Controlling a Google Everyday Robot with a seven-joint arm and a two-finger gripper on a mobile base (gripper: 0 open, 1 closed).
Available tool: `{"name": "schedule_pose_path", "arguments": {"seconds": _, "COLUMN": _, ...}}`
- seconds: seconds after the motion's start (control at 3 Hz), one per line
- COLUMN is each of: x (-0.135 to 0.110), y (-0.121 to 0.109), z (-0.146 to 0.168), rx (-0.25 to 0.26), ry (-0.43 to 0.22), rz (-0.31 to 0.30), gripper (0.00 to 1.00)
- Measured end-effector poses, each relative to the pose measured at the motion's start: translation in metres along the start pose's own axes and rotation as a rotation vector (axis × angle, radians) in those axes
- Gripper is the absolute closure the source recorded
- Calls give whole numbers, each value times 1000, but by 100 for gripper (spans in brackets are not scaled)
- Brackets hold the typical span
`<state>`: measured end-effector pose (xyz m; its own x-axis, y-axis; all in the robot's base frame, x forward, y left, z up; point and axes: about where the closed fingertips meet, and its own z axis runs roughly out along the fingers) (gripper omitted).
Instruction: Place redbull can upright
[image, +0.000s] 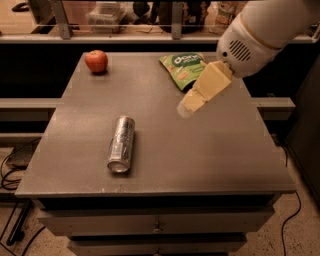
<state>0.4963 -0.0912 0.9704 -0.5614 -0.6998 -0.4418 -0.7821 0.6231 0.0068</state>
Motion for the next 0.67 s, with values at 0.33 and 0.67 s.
{"name": "schedule_pose_path", "arguments": {"seconds": 0.33, "x": -27, "y": 28, "z": 20, "rx": -56, "ry": 15, "rz": -35, "gripper": 0}}
{"name": "schedule_pose_path", "arguments": {"seconds": 0.67, "x": -86, "y": 76, "z": 57, "rx": -120, "ry": 25, "rz": -53, "gripper": 0}}
